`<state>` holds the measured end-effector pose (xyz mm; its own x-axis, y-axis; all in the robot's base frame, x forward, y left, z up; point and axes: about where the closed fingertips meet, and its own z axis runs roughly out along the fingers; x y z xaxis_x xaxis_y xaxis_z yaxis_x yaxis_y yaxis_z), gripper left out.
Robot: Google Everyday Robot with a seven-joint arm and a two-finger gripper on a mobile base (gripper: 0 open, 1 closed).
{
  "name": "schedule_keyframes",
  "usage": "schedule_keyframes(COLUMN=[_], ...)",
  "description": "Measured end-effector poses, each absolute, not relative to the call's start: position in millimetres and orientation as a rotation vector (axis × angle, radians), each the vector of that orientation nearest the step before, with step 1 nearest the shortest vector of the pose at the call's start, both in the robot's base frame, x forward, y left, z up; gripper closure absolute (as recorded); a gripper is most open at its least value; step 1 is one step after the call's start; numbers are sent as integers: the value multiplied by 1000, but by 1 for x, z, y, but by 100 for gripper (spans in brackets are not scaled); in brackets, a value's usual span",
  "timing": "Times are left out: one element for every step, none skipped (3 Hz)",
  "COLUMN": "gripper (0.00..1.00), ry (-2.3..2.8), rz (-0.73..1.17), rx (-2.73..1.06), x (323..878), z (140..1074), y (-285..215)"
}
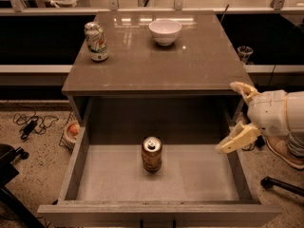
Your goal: Pick orange can from top drawer and place on counter
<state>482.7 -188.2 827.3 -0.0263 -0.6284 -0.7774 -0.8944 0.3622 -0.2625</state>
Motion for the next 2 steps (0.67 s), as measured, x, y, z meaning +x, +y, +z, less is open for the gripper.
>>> schedule_keyframes(gripper=[0,0], ry=[1644,1644], rz=[503,502], rx=[-1249,-1249], x=[486,486], z=[822,822], y=[-172,-172])
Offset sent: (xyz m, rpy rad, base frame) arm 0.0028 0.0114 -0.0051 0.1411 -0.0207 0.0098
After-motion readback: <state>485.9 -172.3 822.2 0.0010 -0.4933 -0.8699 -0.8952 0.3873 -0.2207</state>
